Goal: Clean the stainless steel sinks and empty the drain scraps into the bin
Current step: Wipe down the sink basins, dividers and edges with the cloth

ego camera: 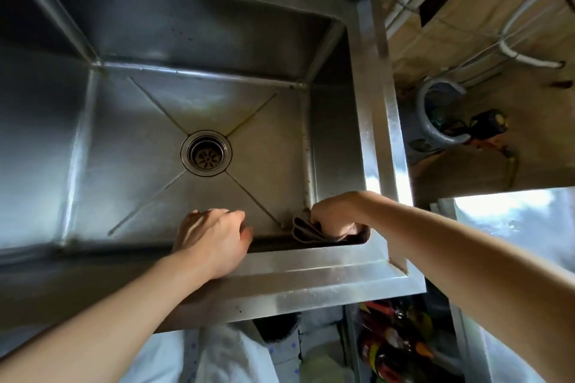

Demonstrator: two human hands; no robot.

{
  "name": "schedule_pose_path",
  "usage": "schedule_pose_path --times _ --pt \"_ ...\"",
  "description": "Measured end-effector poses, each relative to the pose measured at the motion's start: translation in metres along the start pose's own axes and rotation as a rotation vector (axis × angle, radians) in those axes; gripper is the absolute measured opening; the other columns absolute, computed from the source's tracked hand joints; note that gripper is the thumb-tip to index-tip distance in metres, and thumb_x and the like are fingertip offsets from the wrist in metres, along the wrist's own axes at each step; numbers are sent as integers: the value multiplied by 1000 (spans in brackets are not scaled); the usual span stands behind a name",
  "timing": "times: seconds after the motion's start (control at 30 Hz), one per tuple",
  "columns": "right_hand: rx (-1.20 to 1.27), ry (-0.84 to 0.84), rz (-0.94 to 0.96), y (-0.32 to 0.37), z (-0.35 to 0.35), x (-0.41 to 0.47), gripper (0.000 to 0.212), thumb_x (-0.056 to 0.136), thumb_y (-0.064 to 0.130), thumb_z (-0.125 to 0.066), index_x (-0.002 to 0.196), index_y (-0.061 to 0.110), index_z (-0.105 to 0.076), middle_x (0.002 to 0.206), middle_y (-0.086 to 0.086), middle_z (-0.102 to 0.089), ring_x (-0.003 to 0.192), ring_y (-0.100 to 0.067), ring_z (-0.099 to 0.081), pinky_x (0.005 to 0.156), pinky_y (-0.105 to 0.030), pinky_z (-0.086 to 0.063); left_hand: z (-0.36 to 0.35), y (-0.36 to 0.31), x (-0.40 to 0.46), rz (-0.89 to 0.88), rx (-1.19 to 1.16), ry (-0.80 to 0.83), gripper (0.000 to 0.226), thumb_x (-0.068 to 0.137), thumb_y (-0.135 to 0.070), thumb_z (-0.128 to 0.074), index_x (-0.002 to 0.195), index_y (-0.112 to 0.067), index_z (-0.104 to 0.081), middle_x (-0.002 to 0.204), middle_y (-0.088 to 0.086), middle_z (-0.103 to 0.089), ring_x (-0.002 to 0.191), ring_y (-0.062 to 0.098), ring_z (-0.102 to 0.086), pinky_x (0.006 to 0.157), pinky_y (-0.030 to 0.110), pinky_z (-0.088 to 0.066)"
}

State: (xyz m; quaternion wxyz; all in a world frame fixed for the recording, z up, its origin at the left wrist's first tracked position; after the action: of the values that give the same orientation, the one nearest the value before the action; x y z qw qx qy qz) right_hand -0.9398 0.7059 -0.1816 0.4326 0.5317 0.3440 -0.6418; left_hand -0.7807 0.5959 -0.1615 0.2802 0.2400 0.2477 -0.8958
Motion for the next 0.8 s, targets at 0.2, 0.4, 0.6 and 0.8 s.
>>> schedule_pose_path --times 0.2,0.4,0.6,0.8 --pt "-15 -69 -36 -6 7 -50 26 93 2 -38 101 0 -63 90 -8 -63 84 -26 -60 69 -30 -49 3 -4 -3 -30 -10 41 23 96 -31 -32 87 -23 -52 107 2 -63 102 24 -58 92 34 -38" --pt "290 -300 -136 -7 11 -93 22 98 9 -38 94 11 -60 81 -2 -55 74 -18 -51 57 -23 -34 17 1 2 -129 -36 -42 15 94 -30 -42 102 -25 -54 111 -2 -63 104 23 -58 86 31 -39" --pt "999 -797 -304 -11 -3 -124 33 88 0 -45 113 21 -50 99 -1 -61 93 -23 -61 75 -34 -55 25 -7 12 -48 -642 146 11 94 -29 -53 104 -25 -53 106 1 -63 101 25 -58 85 30 -43" --pt "1242 -1255 -416 36 -6 -123 39 80 8 -57 112 23 -42 93 3 -64 86 -18 -63 77 -42 -57 54 -40 4 39 -1198 311 24 97 -33 -50 109 -13 -46 109 4 -65 91 22 -67 64 25 -47"
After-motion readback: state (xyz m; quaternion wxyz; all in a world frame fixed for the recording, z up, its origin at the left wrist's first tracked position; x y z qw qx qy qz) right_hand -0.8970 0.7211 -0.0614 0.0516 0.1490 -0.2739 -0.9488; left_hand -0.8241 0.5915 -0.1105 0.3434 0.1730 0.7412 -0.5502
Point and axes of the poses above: each hand's wrist, its own x-axis towards the middle knuckle, its own z-axis out of the back of the hand, y = z × x, the point moved 4 cm from there along x, towards the middle knuckle
